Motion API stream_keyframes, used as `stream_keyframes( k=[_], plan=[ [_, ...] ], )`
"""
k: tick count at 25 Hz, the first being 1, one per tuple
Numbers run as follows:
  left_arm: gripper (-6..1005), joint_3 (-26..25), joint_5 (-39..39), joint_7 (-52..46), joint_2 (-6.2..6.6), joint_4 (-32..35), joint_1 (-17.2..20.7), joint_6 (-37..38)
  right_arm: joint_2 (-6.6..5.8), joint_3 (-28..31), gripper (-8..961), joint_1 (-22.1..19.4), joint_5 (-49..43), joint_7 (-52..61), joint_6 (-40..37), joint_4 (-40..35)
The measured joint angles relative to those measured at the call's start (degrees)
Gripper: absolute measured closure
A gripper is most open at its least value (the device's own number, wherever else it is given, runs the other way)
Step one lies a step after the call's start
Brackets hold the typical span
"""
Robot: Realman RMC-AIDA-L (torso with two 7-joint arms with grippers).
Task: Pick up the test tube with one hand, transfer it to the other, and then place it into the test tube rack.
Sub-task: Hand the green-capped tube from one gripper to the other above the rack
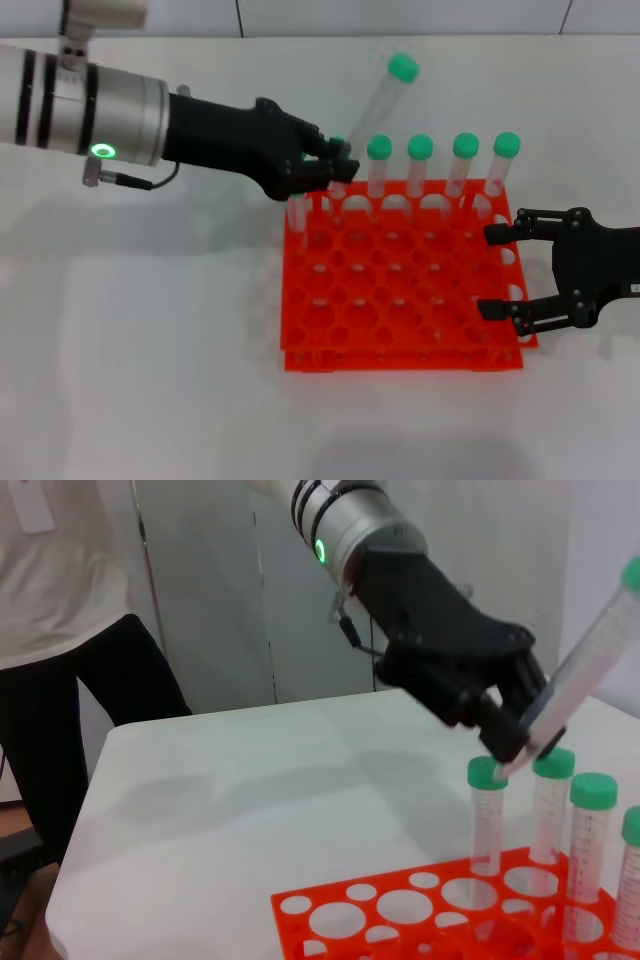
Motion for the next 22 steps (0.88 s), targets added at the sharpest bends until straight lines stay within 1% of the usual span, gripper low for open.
stream_keyframes(
  k=[3, 6, 13, 18, 22],
  plan=[
    [765, 0.1, 1.7, 0.4, -0.97, 0.0, -0.5, -0.1, 0.0, 0.0, 85, 0.0, 0.0, 0.0, 0.2, 0.0],
    [762, 0.1, 2.4, 1.6, -1.56, -0.1, -0.5, -0.4, -0.04, 0.0, 85, 0.0, 0.3, 0.0, 0.2, 0.0],
    [757, -0.2, 2.8, 3.9, -2.02, -0.1, 0.1, -0.8, -0.11, 0.1, 84, 0.1, 1.2, 0.3, 0.2, 0.3],
    [752, -0.2, 2.9, 5.7, -2.34, -0.1, 0.8, -1.3, -0.37, 0.4, 84, 0.2, 2.8, 2.2, -0.2, 0.8],
    [749, -0.1, 2.9, 7.0, -2.67, -0.1, 1.0, -1.3, -0.33, 2.7, 84, 0.6, 3.0, 5.7, -0.2, 0.8]
  ],
)
